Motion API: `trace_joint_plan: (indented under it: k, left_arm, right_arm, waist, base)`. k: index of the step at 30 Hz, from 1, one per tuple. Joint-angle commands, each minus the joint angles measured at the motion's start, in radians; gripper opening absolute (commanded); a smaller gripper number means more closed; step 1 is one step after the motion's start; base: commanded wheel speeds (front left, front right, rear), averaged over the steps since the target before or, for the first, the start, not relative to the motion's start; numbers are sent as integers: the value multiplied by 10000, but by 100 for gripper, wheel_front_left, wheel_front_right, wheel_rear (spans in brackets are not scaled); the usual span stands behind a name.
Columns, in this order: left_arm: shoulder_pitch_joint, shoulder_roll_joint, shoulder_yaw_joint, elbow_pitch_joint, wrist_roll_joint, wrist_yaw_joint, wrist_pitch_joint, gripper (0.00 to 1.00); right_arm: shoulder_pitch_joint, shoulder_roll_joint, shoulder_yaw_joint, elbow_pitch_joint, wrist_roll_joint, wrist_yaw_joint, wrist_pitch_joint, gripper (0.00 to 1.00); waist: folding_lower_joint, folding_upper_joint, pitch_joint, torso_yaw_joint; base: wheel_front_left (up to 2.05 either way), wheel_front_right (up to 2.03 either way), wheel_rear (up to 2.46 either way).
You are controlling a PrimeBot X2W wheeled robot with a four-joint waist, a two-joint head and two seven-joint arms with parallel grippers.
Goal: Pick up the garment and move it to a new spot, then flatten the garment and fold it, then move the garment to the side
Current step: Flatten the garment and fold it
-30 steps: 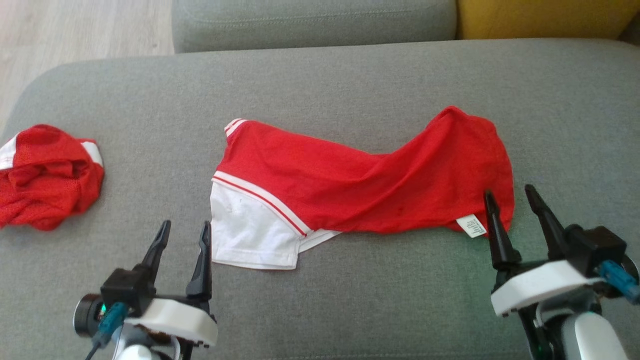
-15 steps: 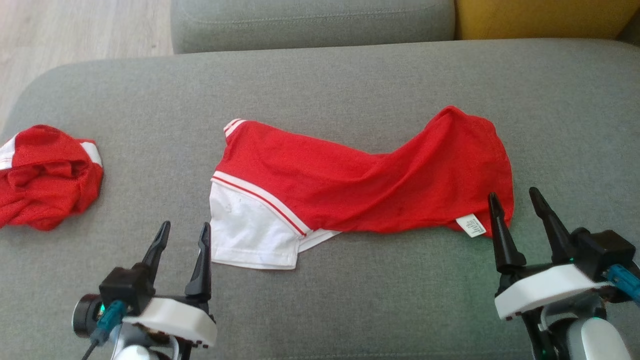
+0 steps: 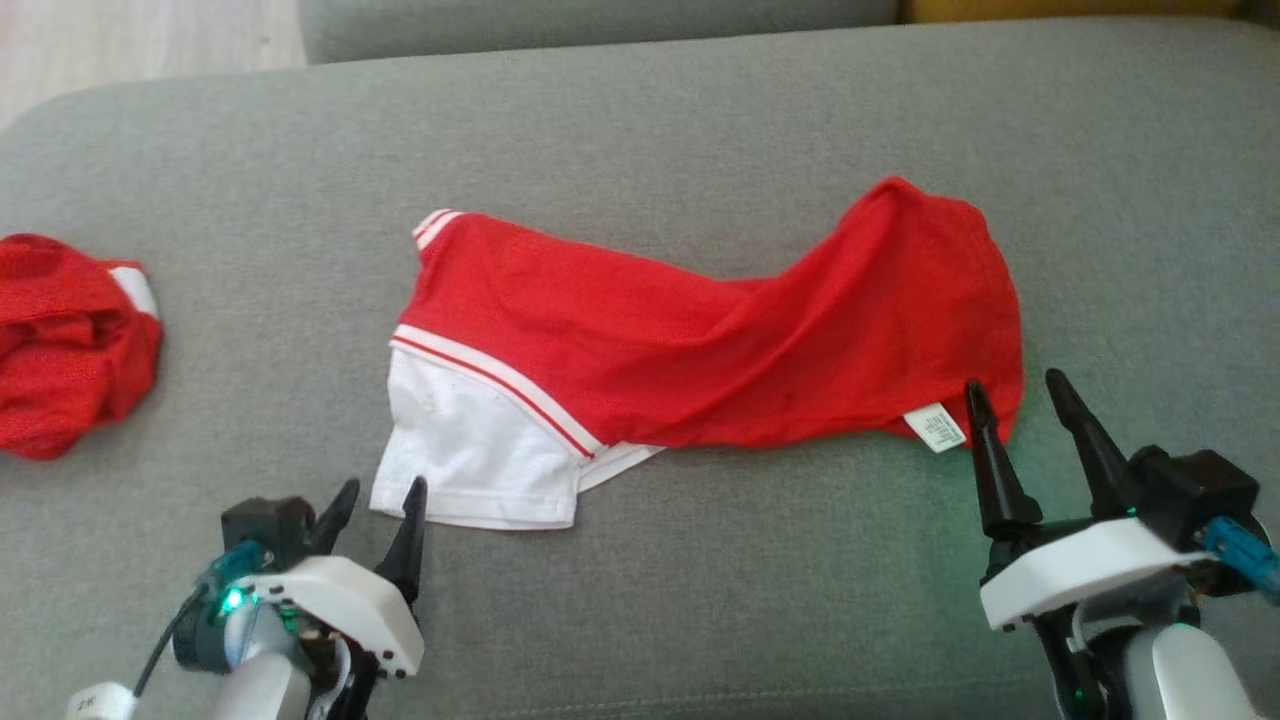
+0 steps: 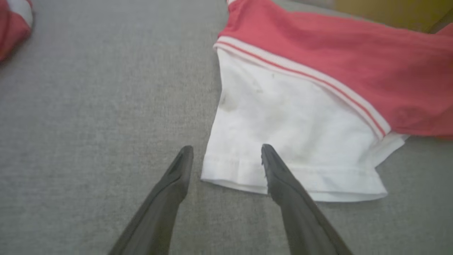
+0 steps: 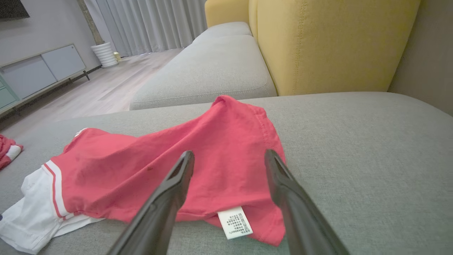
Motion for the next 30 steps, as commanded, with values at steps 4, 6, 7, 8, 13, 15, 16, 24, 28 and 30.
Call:
trace_joint_plan:
  k: [4, 6, 7, 8, 13, 15, 16, 24, 28, 30]
  left_arm:
    - [-652, 3, 396, 648, -424, -257, 343, 44]
    - [-758, -10, 372, 919, -503, -335, 416, 0]
    - [-813, -10, 363, 1015, -519, -361, 399, 0]
    - [-868, -12, 352, 1098, -527, -381, 371, 0]
    - [-1113, -20, 275, 1308, -457, -424, 26, 0]
    - [-1158, -28, 266, 1312, -449, -430, -54, 0]
    - [-1212, -32, 243, 1310, -424, -434, -122, 0]
    - [-1661, -134, 72, 1133, -359, -492, -438, 0]
    - [-1804, -152, 8, 1004, -318, -493, -597, 0]
    - [-1852, -149, 1, 939, -319, -491, -678, 0]
  right_arm:
    - [-362, -36, 149, -183, 83, -9, 100, 100]
    - [-339, -36, 67, -128, 112, -9, 167, 100]
    - [-322, -36, 24, -84, 128, -9, 225, 100]
    - [-308, -36, -6, -37, 135, -9, 294, 100]
    - [-375, -36, -313, 327, 34, -9, 657, 100]
    - [-424, -36, -406, 452, -43, -9, 741, 100]
    - [-478, -36, -498, 598, -127, -9, 842, 100]
    - [-1140, -36, -948, 1729, -430, -9, 1552, 100]
    - [-1395, -36, -959, 2133, -360, -9, 2088, 100]
    - [-1499, -36, -911, 2240, -249, -9, 2310, 100]
  waist:
    - [0, 0, 195, -179]
    - [0, 0, 241, -197]
    - [0, 0, 263, -201]
    - [0, 0, 285, -200]
    - [0, 0, 399, -162]
    - [0, 0, 442, -148]
    - [0, 0, 484, -120]
    - [0, 0, 947, 141]
    - [0, 0, 1143, 260]
    - [0, 0, 1224, 308]
  base:
    - [0, 0, 0]
    - [0, 0, 0]
    - [0, 0, 0]
    - [0, 0, 0]
    - [0, 0, 0]
    - [0, 0, 0]
    - [0, 0, 0]
    - [0, 0, 0]
    - [0, 0, 0]
    - [0, 0, 0]
